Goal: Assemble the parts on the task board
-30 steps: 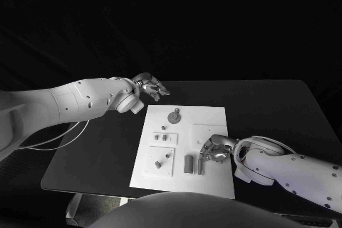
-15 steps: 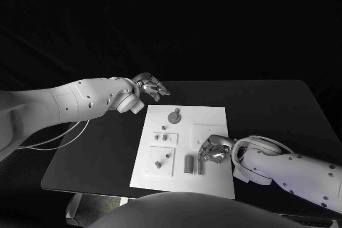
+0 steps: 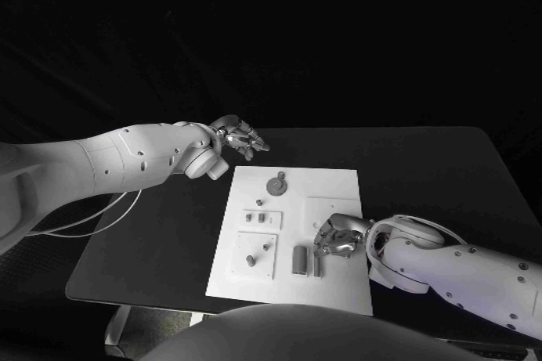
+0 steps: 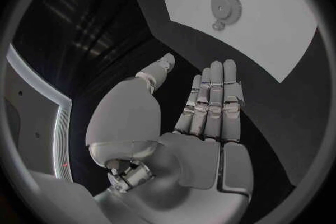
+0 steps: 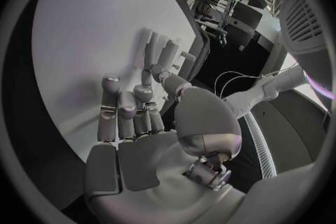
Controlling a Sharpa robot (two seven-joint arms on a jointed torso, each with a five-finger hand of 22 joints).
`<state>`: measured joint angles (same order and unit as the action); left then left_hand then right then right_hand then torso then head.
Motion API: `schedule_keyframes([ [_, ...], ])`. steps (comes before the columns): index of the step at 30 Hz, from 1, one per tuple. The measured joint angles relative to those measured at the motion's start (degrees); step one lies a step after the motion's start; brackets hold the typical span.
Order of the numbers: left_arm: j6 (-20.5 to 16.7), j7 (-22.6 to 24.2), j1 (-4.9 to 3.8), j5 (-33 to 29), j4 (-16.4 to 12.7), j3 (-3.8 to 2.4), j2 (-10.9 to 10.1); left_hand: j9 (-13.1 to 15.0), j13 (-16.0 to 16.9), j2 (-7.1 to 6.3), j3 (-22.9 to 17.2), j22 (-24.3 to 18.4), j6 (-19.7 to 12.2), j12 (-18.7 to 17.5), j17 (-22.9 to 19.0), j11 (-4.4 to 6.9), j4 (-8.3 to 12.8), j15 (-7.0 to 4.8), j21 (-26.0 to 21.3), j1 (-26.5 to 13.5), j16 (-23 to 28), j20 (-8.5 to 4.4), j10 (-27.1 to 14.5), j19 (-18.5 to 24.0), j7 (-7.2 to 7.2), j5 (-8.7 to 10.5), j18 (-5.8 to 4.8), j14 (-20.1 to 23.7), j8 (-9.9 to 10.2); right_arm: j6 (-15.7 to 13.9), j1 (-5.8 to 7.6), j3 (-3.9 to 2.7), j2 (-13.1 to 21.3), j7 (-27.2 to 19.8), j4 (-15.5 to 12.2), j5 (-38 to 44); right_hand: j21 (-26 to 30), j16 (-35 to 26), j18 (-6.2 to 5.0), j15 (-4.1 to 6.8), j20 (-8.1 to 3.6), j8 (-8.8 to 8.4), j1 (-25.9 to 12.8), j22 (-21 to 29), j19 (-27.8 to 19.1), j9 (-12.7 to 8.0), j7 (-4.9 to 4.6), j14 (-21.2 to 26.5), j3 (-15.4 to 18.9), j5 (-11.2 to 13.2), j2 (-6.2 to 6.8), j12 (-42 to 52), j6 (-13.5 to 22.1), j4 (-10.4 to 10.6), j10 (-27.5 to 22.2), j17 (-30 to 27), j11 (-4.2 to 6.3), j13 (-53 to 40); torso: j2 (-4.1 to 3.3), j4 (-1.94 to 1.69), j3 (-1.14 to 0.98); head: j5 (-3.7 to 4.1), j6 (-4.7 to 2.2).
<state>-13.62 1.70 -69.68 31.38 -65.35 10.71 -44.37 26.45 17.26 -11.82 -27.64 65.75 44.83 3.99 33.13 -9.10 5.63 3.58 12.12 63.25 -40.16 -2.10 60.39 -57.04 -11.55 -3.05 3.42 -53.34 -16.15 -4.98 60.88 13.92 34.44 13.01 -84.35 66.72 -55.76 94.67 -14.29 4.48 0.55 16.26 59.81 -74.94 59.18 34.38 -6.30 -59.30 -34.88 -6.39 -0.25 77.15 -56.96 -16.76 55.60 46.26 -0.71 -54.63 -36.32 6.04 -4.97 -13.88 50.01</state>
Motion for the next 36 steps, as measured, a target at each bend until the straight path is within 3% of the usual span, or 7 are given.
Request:
schedule_keyframes([
  [9,0.1,0.0,0.00,0.0,0.0,0.00,0.0,0.0,0.0,0.00,0.0,0.0,0.0,0.0,0.0,0.01,0.0,0.00,0.0,0.0,0.0,0.08,0.0,0.1,0.00,0.00,0.00,0.0,0.0,-1.4,-0.18,0.01,-0.1,-0.5,-0.1,1.8,0.0,0.0,-0.29,0.57,0.09,1.56,3.4,0.0,0.1,1.3,0.48,-0.6,0.0,0.0,2.62,0.0,-1.9,0.0,0.7,0.0,0.72,0.0,0.00,0.02,-0.01,0.04,0.00],
  [36,0.2,-0.2,0.00,0.1,0.0,0.00,-0.1,0.0,0.0,0.00,0.0,0.1,0.0,0.0,0.0,0.03,0.0,0.00,-0.2,0.0,0.0,0.09,0.0,0.1,0.00,0.00,0.00,0.0,0.0,-2.4,-0.77,0.00,-0.3,-1.9,0.2,4.2,0.0,0.0,-0.25,0.69,0.09,2.32,4.1,0.0,0.1,2.4,1.07,-0.4,0.0,0.2,1.98,0.0,-2.6,0.0,0.7,0.0,1.13,0.0,0.00,0.02,-0.01,0.02,0.00],
])
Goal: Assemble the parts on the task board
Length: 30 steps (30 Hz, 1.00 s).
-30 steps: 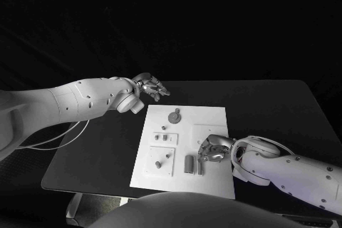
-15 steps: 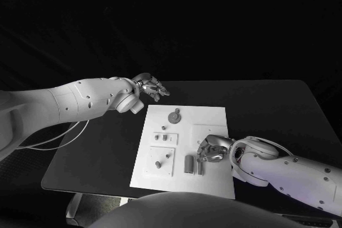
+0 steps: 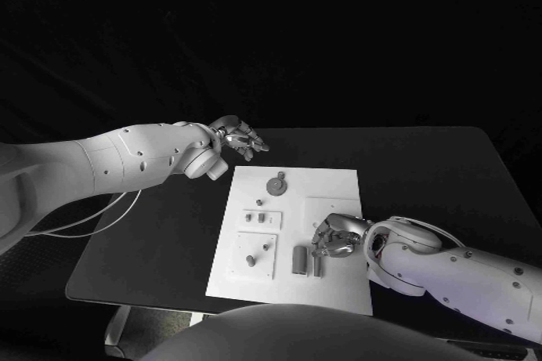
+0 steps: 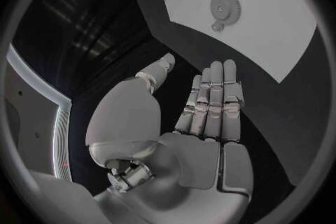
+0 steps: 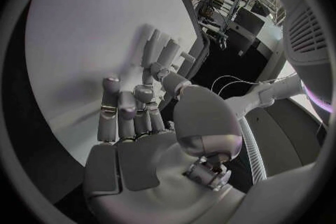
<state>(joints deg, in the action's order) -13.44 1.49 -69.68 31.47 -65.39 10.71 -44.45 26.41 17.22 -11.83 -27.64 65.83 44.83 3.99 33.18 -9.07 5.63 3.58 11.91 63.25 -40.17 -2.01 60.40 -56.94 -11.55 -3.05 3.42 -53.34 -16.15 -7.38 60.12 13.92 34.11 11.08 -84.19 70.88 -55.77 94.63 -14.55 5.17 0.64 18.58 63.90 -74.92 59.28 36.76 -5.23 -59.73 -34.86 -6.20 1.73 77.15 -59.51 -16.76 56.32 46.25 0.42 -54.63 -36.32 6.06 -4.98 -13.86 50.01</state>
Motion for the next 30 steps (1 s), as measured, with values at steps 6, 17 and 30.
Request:
schedule_keyframes([
  [6,0.0,0.0,0.00,0.0,0.0,0.00,0.0,0.0,0.0,0.00,0.0,0.0,0.0,0.0,0.0,0.01,0.0,0.00,0.0,0.0,0.0,0.00,0.0,0.0,0.00,0.00,0.00,0.0,0.0,-0.6,-0.08,0.08,0.2,-0.7,0.0,-0.1,0.0,0.0,0.02,-0.02,0.00,0.00,0.0,0.0,0.0,0.1,0.01,0.0,0.0,0.0,0.00,0.0,0.0,0.0,0.0,0.0,0.00,0.0,0.00,0.00,-0.01,0.04,0.00],
  [17,0.0,-0.1,0.00,0.0,0.0,0.00,0.0,0.0,0.0,0.00,0.0,0.0,-0.2,0.0,0.0,-0.02,0.0,0.00,0.0,0.0,0.0,0.10,0.0,0.1,0.20,0.00,0.01,0.0,0.0,-2.0,-0.15,0.14,1.1,-2.2,-0.3,-0.9,0.0,0.0,0.29,0.09,0.00,-0.01,0.0,0.0,0.0,0.1,0.01,-0.2,0.0,0.0,0.00,0.0,0.0,0.0,0.0,0.0,0.00,0.0,0.00,-0.01,-0.03,0.05,0.00],
  [30,0.0,-0.1,0.00,0.0,-0.1,0.00,-0.2,0.0,0.0,0.00,0.0,0.0,-0.2,0.0,0.0,-0.20,0.0,0.00,0.0,0.0,0.2,0.10,-0.4,0.1,0.20,0.00,0.00,0.0,0.0,-2.2,-0.12,0.13,2.2,-2.4,-1.1,-1.0,0.0,0.0,0.34,0.18,0.00,-0.02,0.0,0.0,0.0,0.2,0.02,-0.1,0.0,0.0,0.00,0.0,0.0,0.0,0.0,0.0,0.00,0.0,0.00,0.00,0.00,-0.09,0.00],
])
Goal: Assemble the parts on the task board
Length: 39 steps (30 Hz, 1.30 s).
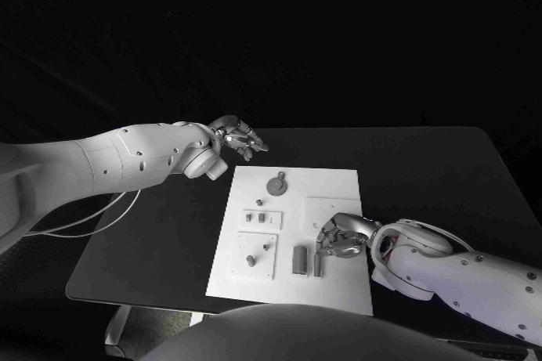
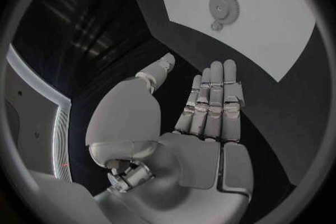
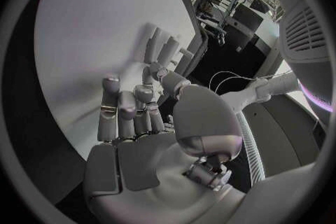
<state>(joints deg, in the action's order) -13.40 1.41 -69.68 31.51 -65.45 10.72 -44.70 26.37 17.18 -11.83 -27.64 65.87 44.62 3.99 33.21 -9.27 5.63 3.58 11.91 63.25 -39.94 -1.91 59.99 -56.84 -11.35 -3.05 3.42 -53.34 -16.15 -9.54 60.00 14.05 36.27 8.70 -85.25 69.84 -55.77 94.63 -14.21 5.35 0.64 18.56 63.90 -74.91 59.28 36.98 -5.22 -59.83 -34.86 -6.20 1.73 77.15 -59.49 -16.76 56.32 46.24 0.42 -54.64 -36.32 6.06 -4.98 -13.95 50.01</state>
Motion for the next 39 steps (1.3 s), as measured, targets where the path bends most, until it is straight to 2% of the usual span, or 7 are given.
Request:
schedule_keyframes([
  [8,0.0,0.0,0.00,0.0,0.0,0.00,0.0,0.0,0.0,0.00,0.0,0.0,0.0,0.0,0.1,0.01,0.0,0.00,0.0,0.0,0.0,0.00,0.0,0.0,0.00,0.00,0.00,0.0,0.0,1.0,0.00,0.01,-0.1,0.0,0.0,0.1,0.0,0.0,0.02,-0.02,0.00,-0.01,0.0,0.0,0.0,0.1,0.00,0.0,0.0,0.0,0.00,0.0,0.0,0.0,0.0,0.0,0.00,0.0,0.00,0.01,-0.01,-0.03,0.00],
  [31,0.1,0.0,0.00,0.0,0.0,0.00,0.0,0.0,0.0,0.00,0.0,0.0,0.0,0.0,0.1,0.03,0.0,0.00,0.0,0.0,0.0,-0.12,0.0,-0.1,0.00,0.00,0.00,0.0,0.0,1.6,-0.10,-0.12,-1.4,-0.5,1.0,3.2,0.0,0.0,0.04,-0.03,0.00,0.38,0.0,0.0,0.0,0.5,0.24,-0.1,-0.2,0.0,0.01,0.0,-0.2,-0.2,0.0,0.0,0.00,0.0,-0.01,-0.02,0.02,0.12,0.00],
  [39,0.1,0.0,0.00,0.0,0.0,0.00,0.0,0.0,0.0,0.00,0.0,0.0,0.0,0.0,0.1,0.04,0.0,0.00,0.0,0.0,0.0,-0.11,0.0,-0.1,0.00,0.00,0.00,0.0,0.0,1.5,-0.33,-0.07,-1.6,-0.4,1.4,5.0,0.0,0.0,0.06,0.01,0.00,0.52,0.2,0.0,0.0,0.8,0.15,-0.2,-0.3,0.0,-0.16,0.0,-0.2,0.0,0.0,0.1,0.42,-0.1,-0.01,-0.02,0.01,0.16,0.00],
])
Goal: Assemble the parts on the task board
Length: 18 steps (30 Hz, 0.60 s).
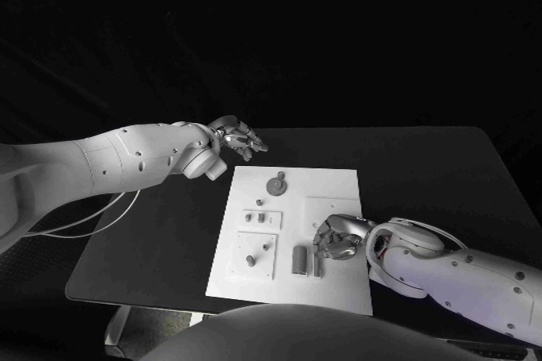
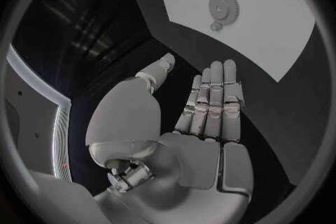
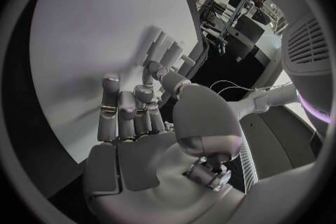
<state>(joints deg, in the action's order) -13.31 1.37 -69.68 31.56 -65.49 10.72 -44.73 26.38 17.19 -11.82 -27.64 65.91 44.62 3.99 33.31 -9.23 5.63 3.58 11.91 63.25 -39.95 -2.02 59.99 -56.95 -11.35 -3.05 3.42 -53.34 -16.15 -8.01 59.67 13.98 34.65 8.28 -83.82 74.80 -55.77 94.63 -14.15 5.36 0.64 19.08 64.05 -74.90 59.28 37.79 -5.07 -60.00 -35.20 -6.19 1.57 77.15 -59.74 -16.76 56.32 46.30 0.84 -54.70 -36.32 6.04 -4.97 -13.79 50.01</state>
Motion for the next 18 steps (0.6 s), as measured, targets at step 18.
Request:
schedule_keyframes([
  [18,0.0,0.0,0.00,0.0,0.0,0.00,0.0,0.0,0.0,0.00,0.0,0.0,0.0,0.0,0.0,0.09,0.0,0.00,-0.2,0.0,0.0,0.19,0.1,-0.2,0.00,0.00,0.00,0.0,0.0,-0.4,-0.25,-0.02,0.0,0.1,0.5,1.7,0.0,0.0,0.02,-0.08,0.00,0.01,0.1,0.0,0.0,0.0,0.03,0.0,-0.2,0.0,-0.14,0.0,0.0,-0.2,0.0,0.0,0.00,-0.1,0.01,0.03,-0.03,0.07,0.00],
])
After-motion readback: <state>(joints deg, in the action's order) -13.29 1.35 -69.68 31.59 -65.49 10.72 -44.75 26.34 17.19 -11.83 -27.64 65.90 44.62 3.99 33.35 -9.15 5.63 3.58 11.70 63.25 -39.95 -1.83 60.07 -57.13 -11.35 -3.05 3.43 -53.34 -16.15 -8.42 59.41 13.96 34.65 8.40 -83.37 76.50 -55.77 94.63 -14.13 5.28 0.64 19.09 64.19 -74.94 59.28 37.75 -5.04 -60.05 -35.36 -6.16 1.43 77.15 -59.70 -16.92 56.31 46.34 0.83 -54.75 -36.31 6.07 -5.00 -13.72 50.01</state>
